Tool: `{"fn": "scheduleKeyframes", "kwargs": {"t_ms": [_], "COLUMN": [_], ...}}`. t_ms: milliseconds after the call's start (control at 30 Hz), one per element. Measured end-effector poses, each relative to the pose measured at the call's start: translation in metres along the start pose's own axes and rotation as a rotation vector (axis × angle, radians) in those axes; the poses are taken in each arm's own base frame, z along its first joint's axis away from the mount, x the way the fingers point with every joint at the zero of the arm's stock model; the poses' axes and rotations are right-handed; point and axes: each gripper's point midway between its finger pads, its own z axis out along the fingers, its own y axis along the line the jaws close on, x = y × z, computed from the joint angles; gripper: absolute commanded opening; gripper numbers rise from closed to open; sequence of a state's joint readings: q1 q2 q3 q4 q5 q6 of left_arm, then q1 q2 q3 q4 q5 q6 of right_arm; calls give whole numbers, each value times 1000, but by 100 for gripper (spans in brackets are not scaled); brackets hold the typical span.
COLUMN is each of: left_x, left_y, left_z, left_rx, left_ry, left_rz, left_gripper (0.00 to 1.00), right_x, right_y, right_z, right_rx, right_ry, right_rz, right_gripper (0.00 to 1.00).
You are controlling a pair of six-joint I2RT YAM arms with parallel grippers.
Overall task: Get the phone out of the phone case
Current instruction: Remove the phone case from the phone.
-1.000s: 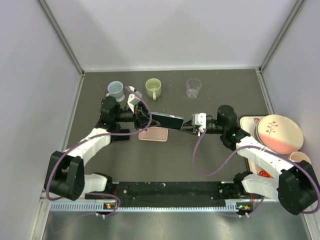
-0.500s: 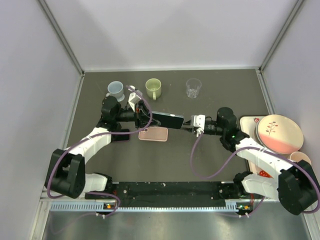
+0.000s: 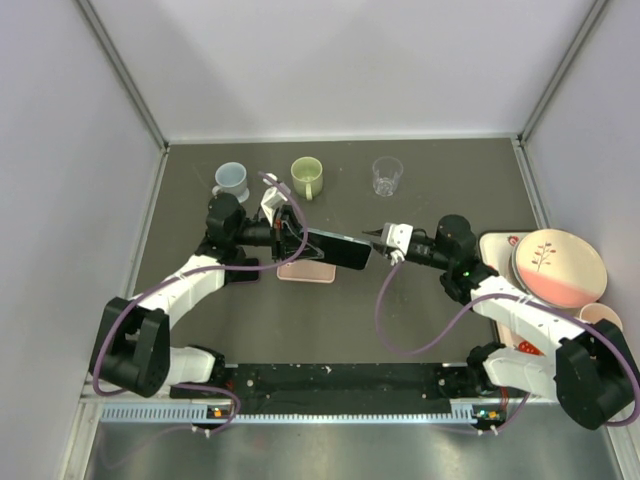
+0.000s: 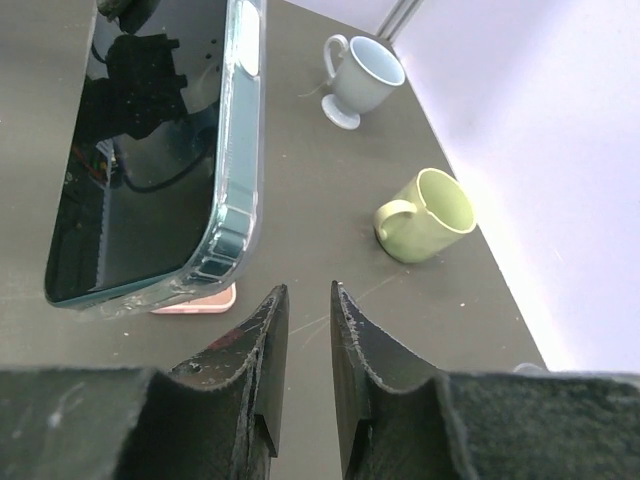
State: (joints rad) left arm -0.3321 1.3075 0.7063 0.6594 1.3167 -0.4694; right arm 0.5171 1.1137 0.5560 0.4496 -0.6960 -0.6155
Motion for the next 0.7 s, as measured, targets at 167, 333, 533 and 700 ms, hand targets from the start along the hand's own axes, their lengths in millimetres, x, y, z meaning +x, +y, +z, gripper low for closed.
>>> {"fn": "scheduleKeyframes", "kwargs": {"t_ms": [167,333,533,700], "left_x": [0,0,2,3], "left_y": [0,0,1,3], "left_z": [0,0,0,0], "left_rx": [0,0,-3,-8], "left_ry": [0,0,3,6], "left_rz": [0,1,8,5], "left_gripper": [0,0,0,0], "right_x": [3,6,12,15], "right_y": [-3,-7,-12,-20], "right_z": [0,-1,-1,-3], "right_rx": [22,47,83,131], "right_ry": [16,31,53,72], "right_rz": [15,31,58,78], "right_gripper": [33,40,51,57]}}
